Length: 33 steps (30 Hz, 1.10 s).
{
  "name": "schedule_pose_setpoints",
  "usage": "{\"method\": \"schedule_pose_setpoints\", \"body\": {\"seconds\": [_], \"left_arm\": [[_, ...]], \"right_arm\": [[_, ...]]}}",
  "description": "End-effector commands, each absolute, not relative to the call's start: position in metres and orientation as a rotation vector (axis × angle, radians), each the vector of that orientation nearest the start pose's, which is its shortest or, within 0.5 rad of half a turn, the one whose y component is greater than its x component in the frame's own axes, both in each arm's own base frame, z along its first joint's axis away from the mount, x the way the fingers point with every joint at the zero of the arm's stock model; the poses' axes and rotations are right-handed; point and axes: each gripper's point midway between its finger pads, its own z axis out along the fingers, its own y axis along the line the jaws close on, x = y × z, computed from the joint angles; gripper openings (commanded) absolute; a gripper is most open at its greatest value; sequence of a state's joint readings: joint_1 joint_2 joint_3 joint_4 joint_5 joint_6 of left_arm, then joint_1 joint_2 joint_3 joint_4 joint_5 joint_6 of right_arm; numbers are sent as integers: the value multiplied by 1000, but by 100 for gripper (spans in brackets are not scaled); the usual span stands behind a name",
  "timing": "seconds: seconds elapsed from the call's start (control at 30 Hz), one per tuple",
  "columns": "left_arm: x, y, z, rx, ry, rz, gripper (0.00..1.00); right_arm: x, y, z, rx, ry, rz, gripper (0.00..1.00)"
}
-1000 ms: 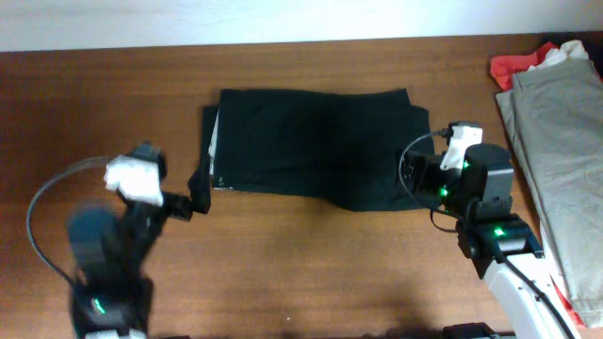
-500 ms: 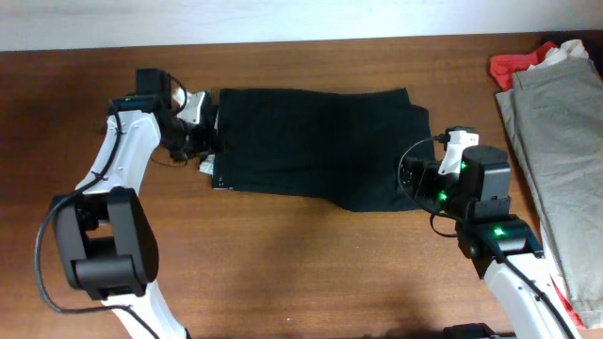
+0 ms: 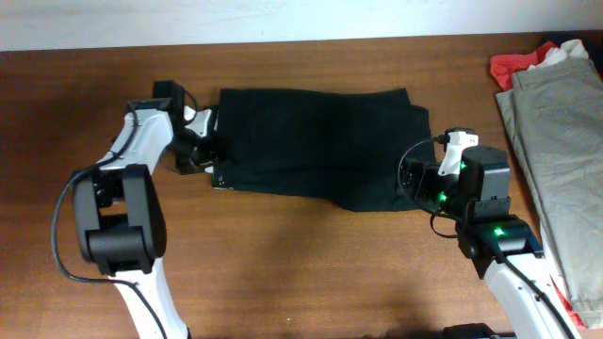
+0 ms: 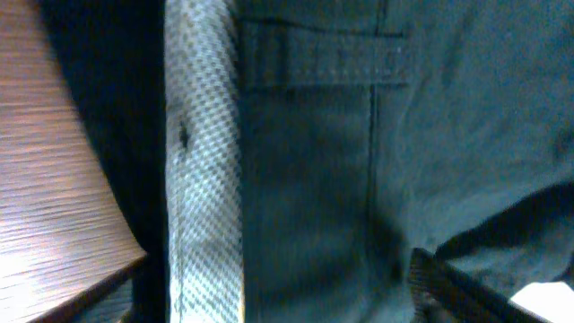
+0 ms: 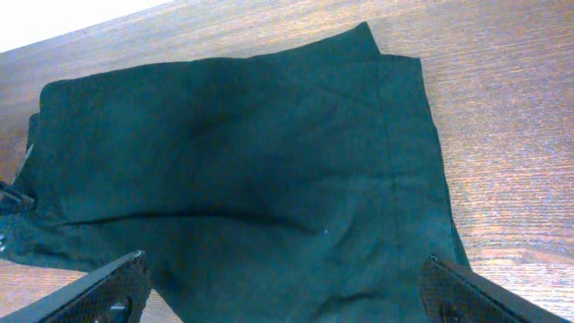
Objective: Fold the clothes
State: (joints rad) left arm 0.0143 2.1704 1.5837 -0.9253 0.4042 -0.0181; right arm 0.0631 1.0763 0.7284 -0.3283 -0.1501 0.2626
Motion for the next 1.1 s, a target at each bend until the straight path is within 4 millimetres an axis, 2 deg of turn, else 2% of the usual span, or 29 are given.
{"method": "schedule_pose_setpoints", "body": {"seconds": [0.0,0.07,0.1,0.17,0.2,0.3,0.4,0.5,0.53,0.57,0.63,0.67,0.7,0.77,0.87,0.97,1.07], "left_arm": [[411,-108,-3,121,3049,-704,4],[416,-125,1,171,3012,-727,0],[423,-138,16,207,2976,-776,0],[437,-147,49,261,2927,-777,1],[444,-153,75,310,2883,-768,0],[461,-160,174,398,2709,-588,0],[455,-155,232,417,2597,-430,0],[440,-133,289,373,2479,-286,0],[432,-116,302,303,2474,-186,0],[426,-104,303,255,2493,-120,7],[417,-87,296,218,2550,-33,62],[413,-79,292,194,2576,2,69],[410,-65,290,109,2597,55,99],[408,-30,289,-142,2599,170,99],[408,-13,287,-242,2603,162,99],[408,-9,280,-258,2624,171,99],[407,-9,260,-254,2688,192,99]], "right_arm": [[335,44,172,156,2246,338,99],[332,44,167,160,2270,335,99],[331,44,161,164,2293,333,99],[331,42,150,175,2328,321,99],[332,40,143,190,2351,306,99],[333,40,116,211,2435,293,99],[337,34,103,334,2460,316,99],[341,31,98,348,2460,313,99],[341,32,98,345,2464,322,99],[340,35,98,339,2466,340,99],[340,42,99,320,2467,392,99],[340,46,100,308,2467,422,99],[340,52,102,292,2462,464,99],[342,59,106,268,2447,515,99],[354,69,105,264,2419,595,99],[368,78,80,325,2446,643,95],[374,106,45,351,2563,700,95]]}}
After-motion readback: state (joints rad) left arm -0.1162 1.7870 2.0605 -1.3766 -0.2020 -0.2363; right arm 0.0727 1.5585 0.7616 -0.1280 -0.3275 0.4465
